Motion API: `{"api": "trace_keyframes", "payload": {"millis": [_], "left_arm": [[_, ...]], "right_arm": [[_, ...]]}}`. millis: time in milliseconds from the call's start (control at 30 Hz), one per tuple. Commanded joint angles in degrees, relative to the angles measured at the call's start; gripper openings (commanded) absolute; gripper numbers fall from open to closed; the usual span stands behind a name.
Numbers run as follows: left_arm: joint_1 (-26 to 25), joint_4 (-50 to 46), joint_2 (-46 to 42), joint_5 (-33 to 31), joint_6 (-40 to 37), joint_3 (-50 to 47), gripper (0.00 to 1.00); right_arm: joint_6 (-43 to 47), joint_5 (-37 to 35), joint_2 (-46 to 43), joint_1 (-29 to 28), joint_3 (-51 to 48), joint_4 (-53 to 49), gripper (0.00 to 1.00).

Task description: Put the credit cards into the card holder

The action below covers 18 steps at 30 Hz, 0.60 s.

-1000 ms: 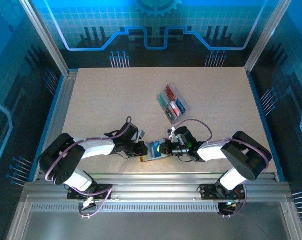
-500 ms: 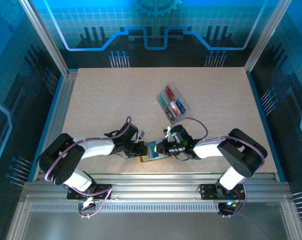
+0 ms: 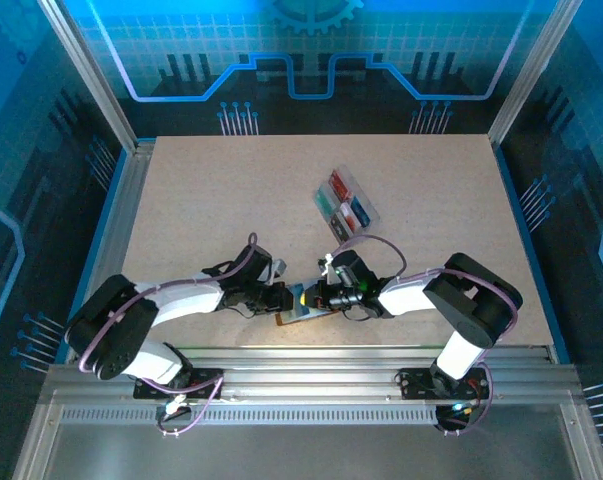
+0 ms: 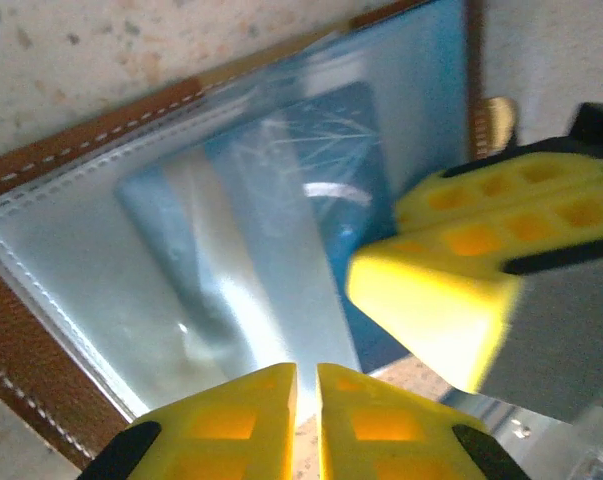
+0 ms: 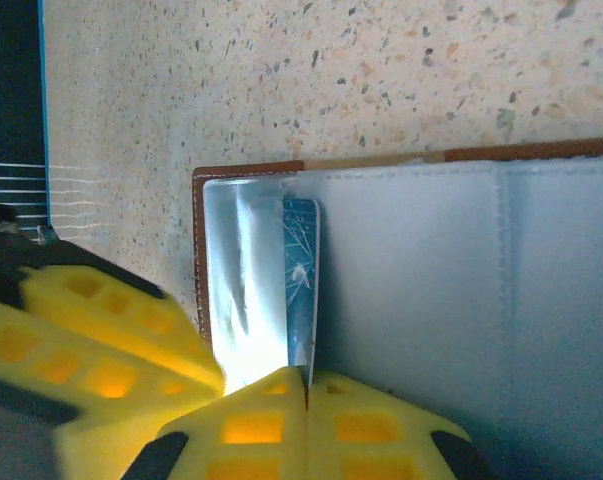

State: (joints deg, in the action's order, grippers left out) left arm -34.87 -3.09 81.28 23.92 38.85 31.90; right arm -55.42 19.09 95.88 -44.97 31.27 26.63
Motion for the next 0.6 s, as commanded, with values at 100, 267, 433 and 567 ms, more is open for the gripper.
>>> {"api": "trace_keyframes", "payload": {"millis": [100,267,433,567], "left_arm": [[3.9,-3.6,-6.1,3.0,-0.3,-1.3,0.16],[5.2,-4.7,-5.1,1.2,-1.2,-2.2,0.13],[5.2,-2.8,-2.7,0.4,-1.1,-3.2,0.12],[5.2,-1.5,-0.5,0.4,-1.2,-3.4,0.11]], "right_arm": [[2.1,-2.5,0.4,-0.8,-0.2,-8.3,0.16],[3.4,-3.1,-0.9,-0.9,0.6,-10.8,0.3],[5.1,-4.1,-2.6,-1.2,2.0,-15.9,0.37],[6.5,-6.3,-3.8,-2.0,3.8,-20.7,0.39]]}}
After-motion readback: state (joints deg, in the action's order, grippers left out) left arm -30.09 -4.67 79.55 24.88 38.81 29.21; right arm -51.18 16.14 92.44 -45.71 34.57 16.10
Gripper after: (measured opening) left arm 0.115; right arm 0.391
